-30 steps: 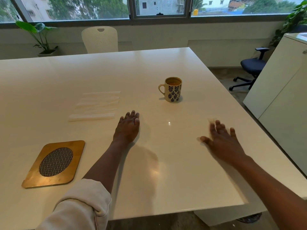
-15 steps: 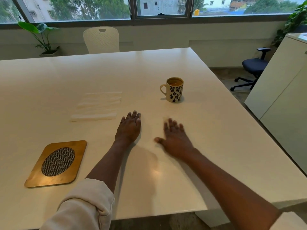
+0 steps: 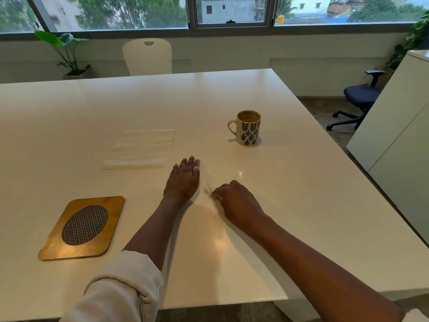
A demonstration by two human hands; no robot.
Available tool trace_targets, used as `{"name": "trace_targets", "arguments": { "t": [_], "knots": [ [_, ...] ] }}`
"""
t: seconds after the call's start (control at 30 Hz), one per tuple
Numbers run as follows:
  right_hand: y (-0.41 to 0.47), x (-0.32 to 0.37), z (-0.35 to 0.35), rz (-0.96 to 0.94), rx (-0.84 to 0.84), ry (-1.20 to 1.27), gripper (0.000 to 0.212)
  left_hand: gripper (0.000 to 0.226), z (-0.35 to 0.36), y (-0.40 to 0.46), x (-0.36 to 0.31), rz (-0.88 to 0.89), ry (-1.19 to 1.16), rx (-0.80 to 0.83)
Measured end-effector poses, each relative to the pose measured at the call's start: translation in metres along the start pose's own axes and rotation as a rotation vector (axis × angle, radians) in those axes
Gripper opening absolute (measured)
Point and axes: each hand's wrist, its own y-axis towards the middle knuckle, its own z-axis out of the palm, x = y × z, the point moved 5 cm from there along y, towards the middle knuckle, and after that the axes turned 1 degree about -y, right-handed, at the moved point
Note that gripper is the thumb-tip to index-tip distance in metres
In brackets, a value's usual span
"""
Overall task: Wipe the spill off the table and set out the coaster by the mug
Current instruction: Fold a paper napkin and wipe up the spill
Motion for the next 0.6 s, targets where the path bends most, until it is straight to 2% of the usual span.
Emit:
{"name": "trace_targets", "arguments": {
  "t": [0.13,0.23,0.43,0.5,0.6],
  "knots": [
    [0.001,-0.017,-0.011,0.098,-0.005,0.144,0.029,0.051,0.000,0.000,0.000,-0.003,-0.020,-0.013],
    [0.006,-0.035,-0.027,0.185,-0.020,0.370,0.029,0.051,-0.001,0.000,-0.001,-0.008,-0.020,-0.018],
    [0.019,-0.094,-0.041,0.469,-0.130,0.656,0.034,0.051,0.000,0.001,-0.001,-0.011,-0.014,-0.010],
    [0.021,-0.112,-0.040,0.516,-0.147,0.603,0.030,0.051,0.000,0.002,0.000,-0.009,-0.009,-0.011],
    [0.032,-0.126,-0.038,0.496,-0.144,0.386,0.023,0.051,0.000,0.002,-0.001,-0.009,-0.010,-0.010]
  ]
}}
